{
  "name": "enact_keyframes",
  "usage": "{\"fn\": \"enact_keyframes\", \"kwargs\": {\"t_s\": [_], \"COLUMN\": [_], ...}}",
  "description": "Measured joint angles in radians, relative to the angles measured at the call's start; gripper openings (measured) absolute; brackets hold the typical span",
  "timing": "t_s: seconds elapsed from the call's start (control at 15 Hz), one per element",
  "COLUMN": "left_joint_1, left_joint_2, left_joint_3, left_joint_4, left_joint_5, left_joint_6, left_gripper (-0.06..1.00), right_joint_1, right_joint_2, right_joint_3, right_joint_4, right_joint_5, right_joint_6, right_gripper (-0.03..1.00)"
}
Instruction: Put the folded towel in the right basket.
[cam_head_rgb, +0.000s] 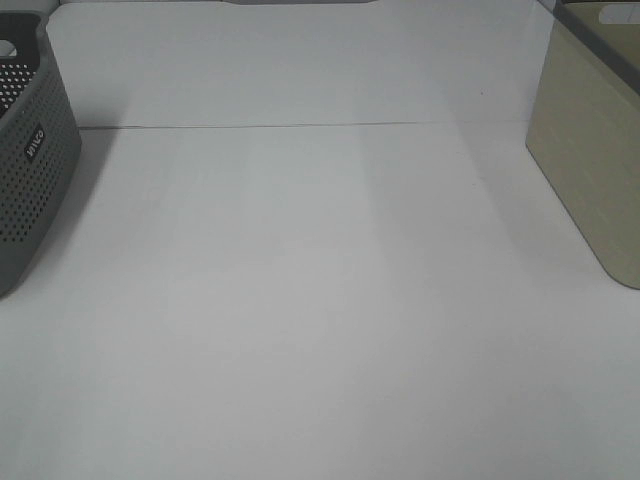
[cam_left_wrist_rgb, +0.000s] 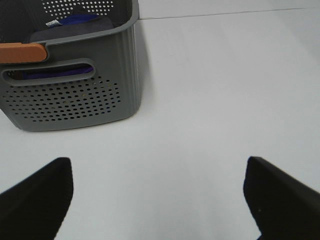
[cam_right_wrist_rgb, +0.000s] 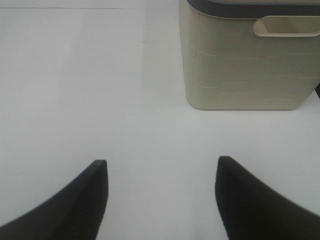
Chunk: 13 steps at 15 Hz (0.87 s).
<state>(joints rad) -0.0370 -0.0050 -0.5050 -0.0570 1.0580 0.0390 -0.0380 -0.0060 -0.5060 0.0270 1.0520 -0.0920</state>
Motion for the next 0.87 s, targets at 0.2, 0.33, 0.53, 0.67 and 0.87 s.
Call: {"fn": "enact_keyframes", "kwargs": {"t_s": [0.2,0.33,0.53,0.67,0.87], "left_joint_1": [0.0,0.0,0.0,0.0,0.0], "left_joint_2": [0.0,0.0,0.0,0.0,0.0], "left_joint_3": [0.0,0.0,0.0,0.0,0.0], "left_joint_4": [0.0,0.0,0.0,0.0,0.0], "left_joint_5": [0.0,0.0,0.0,0.0,0.0], "left_joint_6": [0.0,0.0,0.0,0.0,0.0], "left_gripper": [0.88,0.88,0.88,0.88,0.88], "right_joint_1": [0.0,0.0,0.0,0.0,0.0], "right_joint_2": [0.0,0.0,0.0,0.0,0.0], "right_joint_3": [0.0,0.0,0.0,0.0,0.0], "right_joint_4": [0.0,0.0,0.0,0.0,0.0], "right_joint_5": [0.0,0.0,0.0,0.0,0.0], "right_joint_6": [0.0,0.0,0.0,0.0,0.0], "right_gripper": [0.6,0.6,0.6,0.6,0.6]}}
